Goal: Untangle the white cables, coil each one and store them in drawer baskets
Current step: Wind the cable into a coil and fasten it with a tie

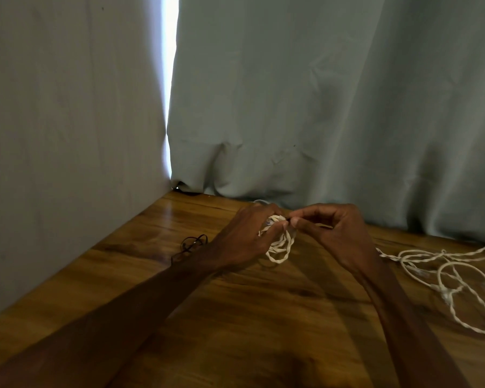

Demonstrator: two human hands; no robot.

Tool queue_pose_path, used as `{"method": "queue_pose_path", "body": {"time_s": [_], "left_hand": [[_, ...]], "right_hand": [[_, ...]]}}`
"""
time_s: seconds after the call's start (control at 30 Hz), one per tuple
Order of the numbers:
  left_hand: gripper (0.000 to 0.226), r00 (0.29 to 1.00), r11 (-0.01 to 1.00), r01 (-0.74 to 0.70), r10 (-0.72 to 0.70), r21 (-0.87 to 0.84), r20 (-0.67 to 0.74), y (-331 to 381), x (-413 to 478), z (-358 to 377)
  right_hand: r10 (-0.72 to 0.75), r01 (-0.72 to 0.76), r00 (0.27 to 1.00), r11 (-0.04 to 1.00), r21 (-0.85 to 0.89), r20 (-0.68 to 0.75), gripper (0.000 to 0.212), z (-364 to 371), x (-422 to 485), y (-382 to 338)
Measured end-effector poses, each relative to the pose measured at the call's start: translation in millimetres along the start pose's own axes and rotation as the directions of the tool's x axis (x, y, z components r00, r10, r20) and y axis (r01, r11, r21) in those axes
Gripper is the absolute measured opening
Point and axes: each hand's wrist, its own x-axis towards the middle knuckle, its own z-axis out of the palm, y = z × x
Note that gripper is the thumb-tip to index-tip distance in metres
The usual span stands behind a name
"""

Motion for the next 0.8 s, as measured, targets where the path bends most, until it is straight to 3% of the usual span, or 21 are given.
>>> {"method": "queue_pose_path", "body": {"time_s": [0.37,0.7,0.8], "left_hand": [[0.029,0.999,0.997,-0.029,0.028,0.066,0.026,4.1,-1.8,0.5],[0.023,0.999,0.995,-0.05,0.049,0.086,0.013,4.1,1.3,1.3],[0.023,0.998,0.995,-0.054,0.052,0.088,0.028,4.8,0.8,2.4]], "right_hand": [[-0.008,0.009,1.0,0.999,0.033,-0.015,0.014,-0.1,-0.9,2.6],[0.169,-0.16,0.986,0.931,0.328,0.001,0.018,1.8,-3.1,8.5],[0.166,-0.166,0.986,0.936,0.311,0.028,0.019,2.3,-4.3,10.8]]}}
